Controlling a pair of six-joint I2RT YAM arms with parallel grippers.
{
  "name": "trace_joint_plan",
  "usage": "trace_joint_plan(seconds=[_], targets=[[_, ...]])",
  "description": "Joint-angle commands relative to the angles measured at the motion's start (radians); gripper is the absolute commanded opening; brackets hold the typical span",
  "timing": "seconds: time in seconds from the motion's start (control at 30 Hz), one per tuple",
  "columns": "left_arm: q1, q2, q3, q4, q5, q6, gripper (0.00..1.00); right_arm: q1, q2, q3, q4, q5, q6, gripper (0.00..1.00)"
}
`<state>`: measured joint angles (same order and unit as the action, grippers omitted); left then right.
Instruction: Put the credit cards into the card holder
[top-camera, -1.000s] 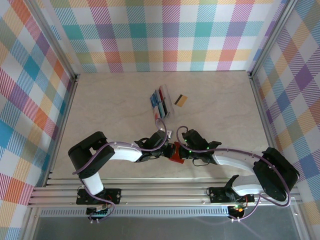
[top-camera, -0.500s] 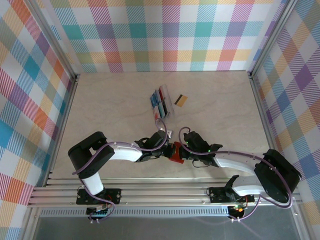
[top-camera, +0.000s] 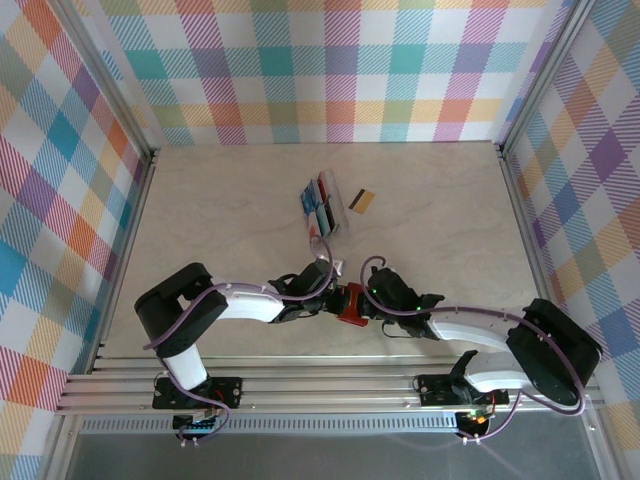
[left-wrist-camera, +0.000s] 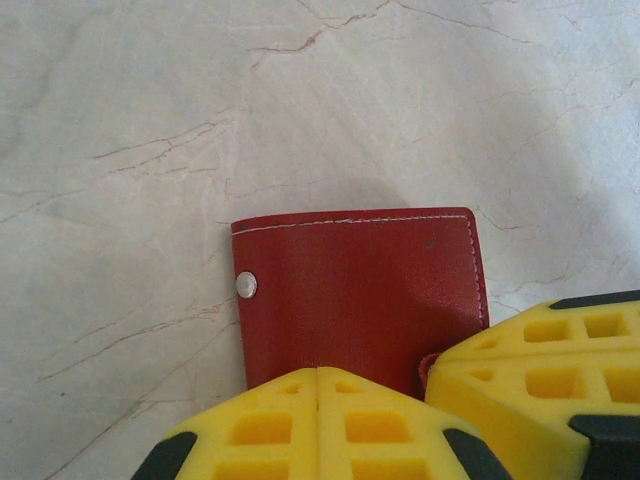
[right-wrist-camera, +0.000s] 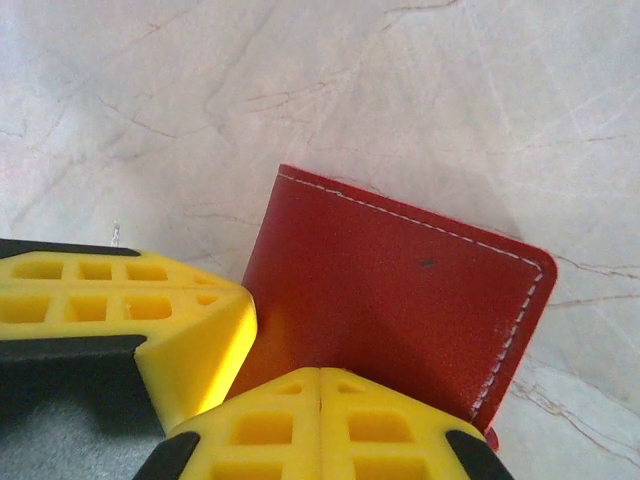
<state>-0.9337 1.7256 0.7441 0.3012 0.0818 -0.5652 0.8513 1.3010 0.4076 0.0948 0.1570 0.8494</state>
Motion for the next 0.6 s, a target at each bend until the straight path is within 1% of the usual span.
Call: trace_joint_plan(seconds=[0.0, 0.13, 0.3, 0.47, 0.57], targets=[[0.033, -0.008, 0.004, -0.065, -0.039, -0.012, 0.05, 0.007, 0.101, -0.113, -0.250, 0.079, 0.052, 0.00], [0.037, -0.011, 0.009, -0.071, -0.034, -0.012, 0.06, 0.028, 0.056, -0.128, -0.263, 0.083, 0.060, 0.00], [0.045, -0.019, 0.036, -0.096, -0.011, -0.010, 0.07, 0.028, 0.061, -0.115, -0.230, 0.071, 0.036, 0.00], [0.088, -0.113, 0.032, -0.148, 0.002, -0.007, 0.18, 0.028, 0.068, -0.112, -0.170, 0.049, 0.007, 0.00], [0.110, -0.190, 0.046, -0.209, -0.011, 0.002, 0.27, 0.028, 0.091, -0.103, -0.148, 0.050, -0.007, 0.00]])
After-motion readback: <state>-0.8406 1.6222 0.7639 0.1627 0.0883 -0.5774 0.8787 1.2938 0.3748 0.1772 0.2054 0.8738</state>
